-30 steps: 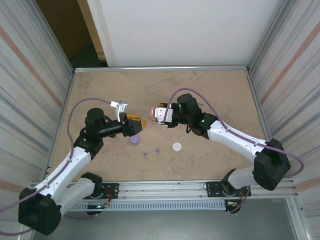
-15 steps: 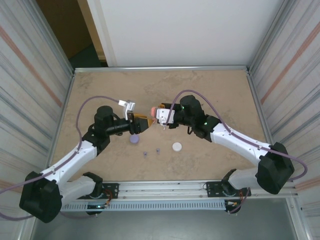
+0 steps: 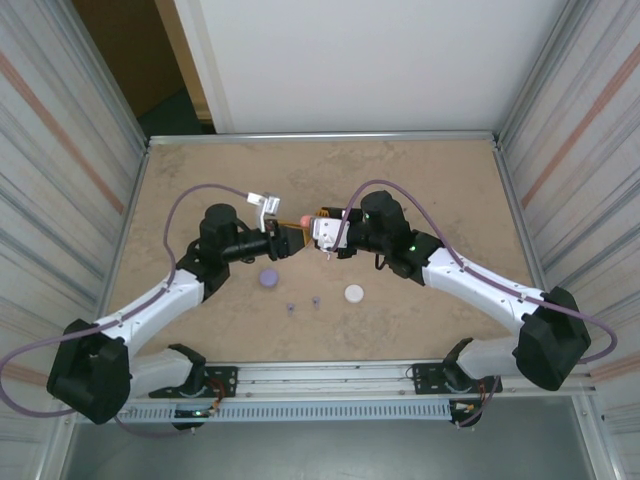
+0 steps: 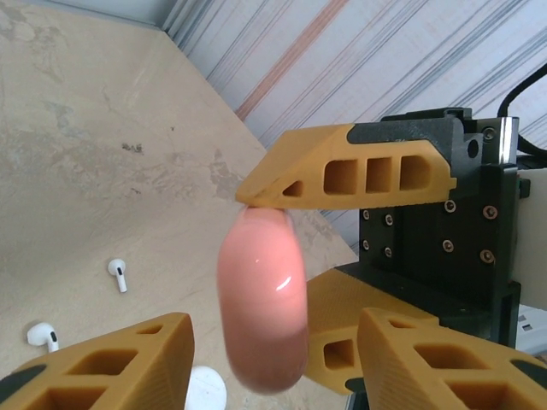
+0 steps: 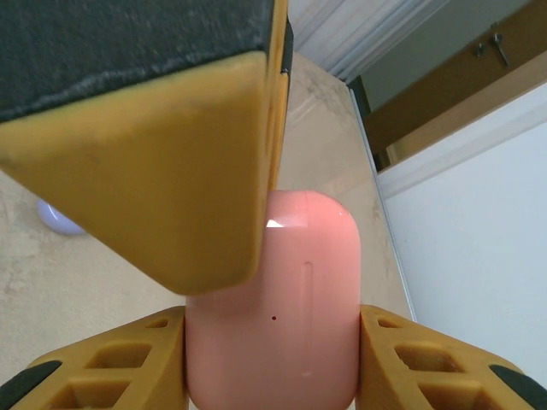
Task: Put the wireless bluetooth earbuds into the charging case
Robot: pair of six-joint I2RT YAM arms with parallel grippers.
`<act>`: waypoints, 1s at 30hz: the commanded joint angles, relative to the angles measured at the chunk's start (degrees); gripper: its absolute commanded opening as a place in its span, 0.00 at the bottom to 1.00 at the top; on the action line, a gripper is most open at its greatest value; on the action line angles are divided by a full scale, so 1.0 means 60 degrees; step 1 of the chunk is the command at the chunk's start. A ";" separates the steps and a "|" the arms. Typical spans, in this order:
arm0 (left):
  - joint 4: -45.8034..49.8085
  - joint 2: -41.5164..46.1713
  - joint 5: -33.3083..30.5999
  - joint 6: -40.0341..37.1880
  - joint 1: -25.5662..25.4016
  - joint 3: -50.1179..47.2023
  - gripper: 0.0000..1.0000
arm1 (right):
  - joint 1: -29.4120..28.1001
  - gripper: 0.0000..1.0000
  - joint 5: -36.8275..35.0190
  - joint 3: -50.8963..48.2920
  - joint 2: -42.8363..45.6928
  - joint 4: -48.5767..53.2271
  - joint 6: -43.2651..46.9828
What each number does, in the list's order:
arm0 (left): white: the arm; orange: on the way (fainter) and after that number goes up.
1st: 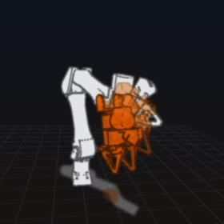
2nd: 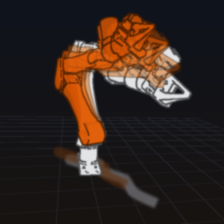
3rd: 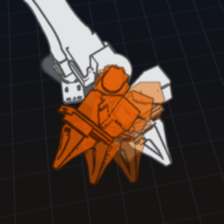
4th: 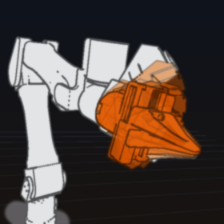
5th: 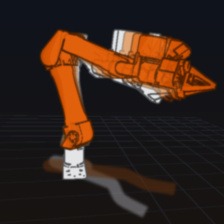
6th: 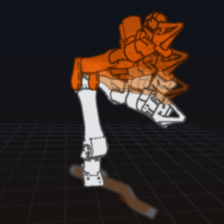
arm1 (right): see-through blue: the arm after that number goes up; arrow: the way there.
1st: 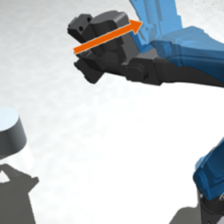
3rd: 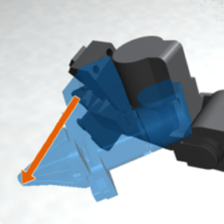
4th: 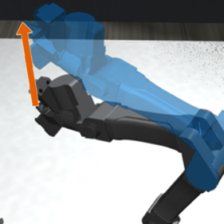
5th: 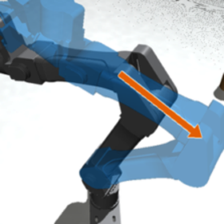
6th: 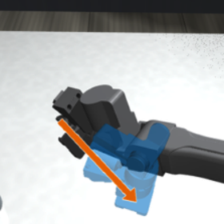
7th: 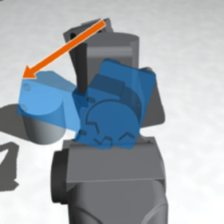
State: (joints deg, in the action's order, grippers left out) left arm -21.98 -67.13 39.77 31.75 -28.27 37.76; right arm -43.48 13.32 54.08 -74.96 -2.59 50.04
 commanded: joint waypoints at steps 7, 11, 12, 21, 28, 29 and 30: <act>-0.0436 -0.0245 0.0095 -0.0060 -0.0173 0.0415 0.43 | -0.0038 0.42 0.0080 -0.0161 0.0195 -0.0298 -0.0181; -0.0461 -0.0323 0.0117 -0.0059 -0.0209 0.0452 0.36 | -0.0039 0.42 0.0054 -0.0181 0.0199 -0.0329 -0.0196; -0.0466 -0.0346 0.0138 -0.0057 -0.0210 0.0460 0.34 | -0.0046 0.42 0.0052 -0.0181 0.0201 -0.0330 -0.0210; -0.0614 -0.0434 0.0213 -0.0052 -0.0254 0.0439 0.18 | 0.0011 0.42 0.0124 -0.0182 0.0194 -0.0308 -0.0454; -0.1078 -0.0367 0.0213 -0.0052 -0.0245 0.0285 0.08 | 0.0171 0.51 0.0360 -0.0257 0.0424 -0.0087 -0.0949; -0.1210 -0.0354 0.0205 -0.0048 -0.0244 0.0228 0.07 | 0.0193 0.55 0.0407 -0.0304 0.0501 -0.0103 -0.1076; -0.1333 -0.0344 0.0191 -0.0047 -0.0253 0.0182 0.06 | 0.0208 0.58 0.0465 -0.0363 0.0580 -0.0116 -0.1178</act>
State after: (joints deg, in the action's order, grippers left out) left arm -24.69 -69.67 39.99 31.94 -29.41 38.59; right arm -42.72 13.96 53.15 -73.97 -3.38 46.52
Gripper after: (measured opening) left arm 0.222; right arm 0.564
